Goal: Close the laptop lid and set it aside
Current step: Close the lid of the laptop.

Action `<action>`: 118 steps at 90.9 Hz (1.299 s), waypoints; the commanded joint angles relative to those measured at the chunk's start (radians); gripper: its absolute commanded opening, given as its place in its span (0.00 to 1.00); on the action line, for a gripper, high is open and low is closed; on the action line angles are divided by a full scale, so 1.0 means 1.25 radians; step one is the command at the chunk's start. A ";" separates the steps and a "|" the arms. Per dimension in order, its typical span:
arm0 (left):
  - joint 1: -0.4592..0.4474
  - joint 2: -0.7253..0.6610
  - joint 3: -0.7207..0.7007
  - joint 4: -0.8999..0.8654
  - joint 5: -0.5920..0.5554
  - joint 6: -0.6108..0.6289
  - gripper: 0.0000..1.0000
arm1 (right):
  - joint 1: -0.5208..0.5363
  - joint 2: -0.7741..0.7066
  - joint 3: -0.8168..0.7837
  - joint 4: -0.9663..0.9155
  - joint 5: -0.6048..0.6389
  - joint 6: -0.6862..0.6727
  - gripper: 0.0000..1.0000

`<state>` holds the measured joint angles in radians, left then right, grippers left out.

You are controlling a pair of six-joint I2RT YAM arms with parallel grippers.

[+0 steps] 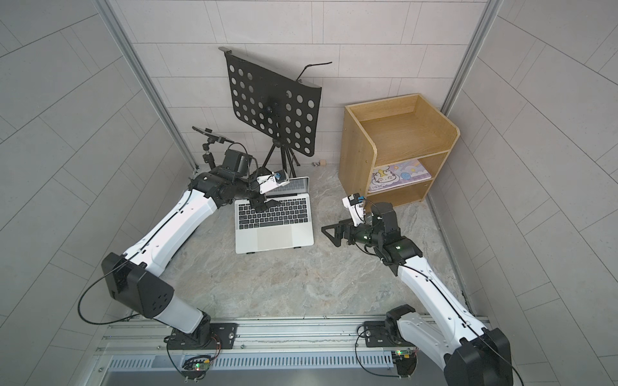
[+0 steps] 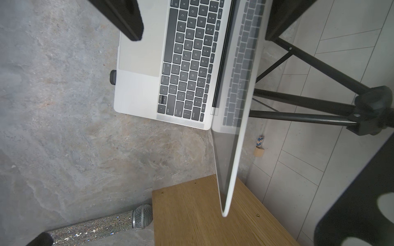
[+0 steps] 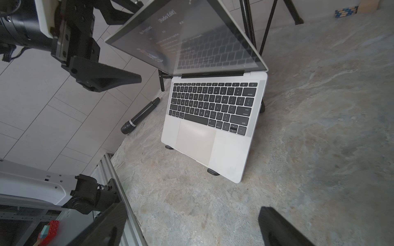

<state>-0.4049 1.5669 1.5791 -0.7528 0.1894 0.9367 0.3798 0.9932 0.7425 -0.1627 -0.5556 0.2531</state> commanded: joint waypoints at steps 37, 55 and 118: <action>-0.018 -0.092 -0.257 -0.042 0.084 -0.073 0.93 | 0.002 -0.022 -0.017 0.009 0.004 0.001 1.00; -0.019 -0.100 -0.306 -0.041 0.121 -0.088 0.93 | 0.002 -0.026 -0.020 0.009 0.004 0.001 1.00; -0.014 0.045 -0.316 -0.077 0.182 -0.162 0.92 | 0.002 -0.037 -0.033 0.010 0.008 -0.001 1.00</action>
<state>-0.4213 1.5833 1.2053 -0.7536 0.3786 0.7654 0.3798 0.9619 0.7174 -0.1616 -0.5495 0.2531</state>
